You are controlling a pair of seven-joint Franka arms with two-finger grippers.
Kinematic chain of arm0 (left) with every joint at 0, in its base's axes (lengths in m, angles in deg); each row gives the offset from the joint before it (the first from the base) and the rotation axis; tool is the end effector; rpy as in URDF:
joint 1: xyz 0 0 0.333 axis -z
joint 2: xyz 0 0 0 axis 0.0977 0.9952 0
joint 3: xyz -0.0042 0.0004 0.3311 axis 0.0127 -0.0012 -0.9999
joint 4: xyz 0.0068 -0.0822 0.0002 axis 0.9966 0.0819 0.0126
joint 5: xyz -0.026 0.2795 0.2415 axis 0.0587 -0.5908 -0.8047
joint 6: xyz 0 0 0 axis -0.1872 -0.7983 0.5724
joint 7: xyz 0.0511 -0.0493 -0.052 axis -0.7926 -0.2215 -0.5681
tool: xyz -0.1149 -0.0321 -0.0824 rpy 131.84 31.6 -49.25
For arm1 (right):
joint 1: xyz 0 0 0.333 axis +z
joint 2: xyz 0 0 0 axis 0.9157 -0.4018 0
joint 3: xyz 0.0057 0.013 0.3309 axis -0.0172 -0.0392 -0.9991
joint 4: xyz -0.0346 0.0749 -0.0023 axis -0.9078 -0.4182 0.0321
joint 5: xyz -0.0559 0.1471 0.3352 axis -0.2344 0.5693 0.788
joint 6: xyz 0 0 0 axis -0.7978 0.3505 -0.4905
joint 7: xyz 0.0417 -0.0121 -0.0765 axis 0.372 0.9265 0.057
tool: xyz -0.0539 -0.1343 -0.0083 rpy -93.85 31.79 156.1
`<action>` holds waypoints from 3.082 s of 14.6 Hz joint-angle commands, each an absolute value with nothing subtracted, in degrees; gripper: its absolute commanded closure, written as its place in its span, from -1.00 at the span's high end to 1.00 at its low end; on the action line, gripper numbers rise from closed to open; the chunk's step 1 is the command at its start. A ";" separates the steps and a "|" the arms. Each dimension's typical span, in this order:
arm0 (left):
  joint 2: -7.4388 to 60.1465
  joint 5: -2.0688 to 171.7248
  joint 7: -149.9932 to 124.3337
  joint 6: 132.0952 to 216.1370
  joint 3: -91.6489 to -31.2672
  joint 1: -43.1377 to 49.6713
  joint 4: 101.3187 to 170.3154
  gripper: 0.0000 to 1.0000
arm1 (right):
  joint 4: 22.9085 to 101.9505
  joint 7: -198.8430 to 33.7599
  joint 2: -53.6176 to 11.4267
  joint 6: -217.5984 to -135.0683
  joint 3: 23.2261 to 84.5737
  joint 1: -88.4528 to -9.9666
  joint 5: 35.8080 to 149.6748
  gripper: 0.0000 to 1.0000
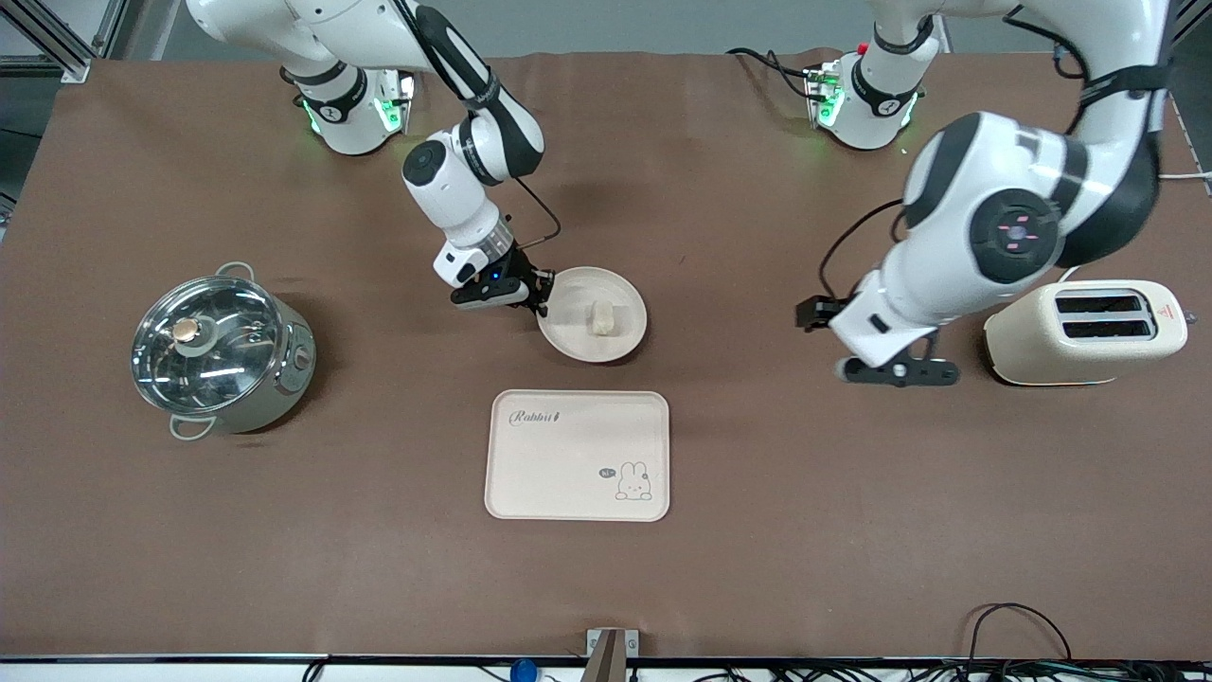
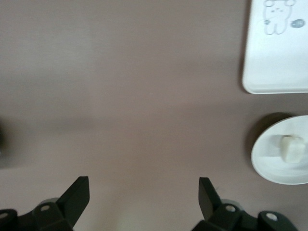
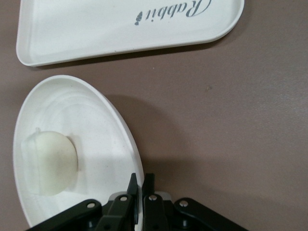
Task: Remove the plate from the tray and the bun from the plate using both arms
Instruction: 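Lower the left gripper onto the bun while the right gripper releases, then grasp the bun with the left gripper and lift it off the plate, then carry the bun toward the toaster and lower it onto the table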
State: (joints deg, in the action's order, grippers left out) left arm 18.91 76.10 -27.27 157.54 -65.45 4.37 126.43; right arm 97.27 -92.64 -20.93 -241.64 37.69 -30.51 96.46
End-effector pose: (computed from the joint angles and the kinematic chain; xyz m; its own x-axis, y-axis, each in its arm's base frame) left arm 0.5681 -0.2393 0.4363 0.9873 -0.0518 -0.1501 -0.0479 -0.9984 0.0295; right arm 0.4147 0.3554 0.1979 0.9706 -0.0581 0.2337 0.0245 -0.9416 -0.3359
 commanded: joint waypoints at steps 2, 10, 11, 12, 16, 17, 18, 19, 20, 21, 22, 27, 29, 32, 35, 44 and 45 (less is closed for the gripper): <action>22.16 76.36 -39.47 162.67 -65.37 12.13 126.37 1.00 | 96.47 -92.23 -21.71 -242.47 37.29 -30.54 99.91 -0.48; 33.59 75.40 -59.27 181.02 -65.72 24.61 126.46 0.98 | 97.61 -91.09 -17.42 -240.55 37.64 -31.76 107.84 1.00; 35.34 74.09 -61.73 183.40 -65.63 25.67 126.37 0.94 | 97.88 -90.92 -17.06 -239.41 37.73 -32.46 107.84 1.00; 36.93 72.16 -64.10 185.78 -65.55 26.90 126.28 0.88 | 97.88 -90.65 -17.06 -238.87 37.73 -32.73 107.84 1.00; 41.68 69.16 -67.46 193.69 -65.55 29.98 126.02 0.76 | 98.85 -85.93 -9.34 -222.75 40.97 -38.16 106.70 1.00; 42.56 69.16 -67.81 194.84 -65.63 30.95 126.02 0.75 | 98.59 -83.73 -7.84 -218.69 42.81 -39.92 105.13 1.00; 43.18 69.07 -68.16 195.20 -65.98 31.65 126.02 0.71 | 98.32 -83.27 -6.43 -215.61 44.74 -41.59 101.63 1.00; 43.79 68.72 -68.17 195.20 -65.98 31.92 126.02 0.68 | 97.54 -83.27 -5.20 -211.31 46.85 -43.00 96.90 1.00; 44.15 68.28 -68.17 195.20 -66.07 32.01 126.10 0.62 | 95.44 -83.44 -3.80 -204.22 49.22 -44.93 92.07 1.00; 44.41 68.28 -68.25 195.20 -66.07 32.01 126.28 0.54 | 91.76 -83.79 -2.74 -195.54 51.16 -47.21 87.23 1.00; 44.85 68.28 -68.17 195.20 -66.07 32.10 126.19 0.44 | 87.73 -84.32 -1.77 -187.01 52.57 -49.32 83.18 1.00; 45.30 67.40 -67.99 195.20 -66.33 31.92 125.84 -0.17 | 68.57 -90.90 4.73 -154.38 54.78 -55.40 62.78 1.00; 44.77 66.61 -67.99 194.94 -66.43 31.40 125.75 -0.35 | 64.58 -91.09 7.19 -148.62 54.34 -58.90 58.82 1.00; 43.02 66.61 -68.08 192.84 -66.60 30.09 124.09 -0.38 | 63.52 -90.74 12.73 -147.99 52.15 -65.76 52.58 1.00; 37.31 66.43 -66.07 188.81 -66.51 22.46 123.82 -0.35 | 58.78 -90.47 12.74 -145.36 50.82 -68.86 50.89 1.00; 39.84 62.56 -49.72 184.83 -66.60 0.82 124.17 -0.35 | 58.51 -91.00 12.21 -144.91 50.73 -68.50 50.97 1.00; 40.71 62.48 -49.62 184.83 -66.60 0.20 124.17 -0.31 | 58.07 -91.00 12.13 -145.09 50.82 -68.68 50.97 1.00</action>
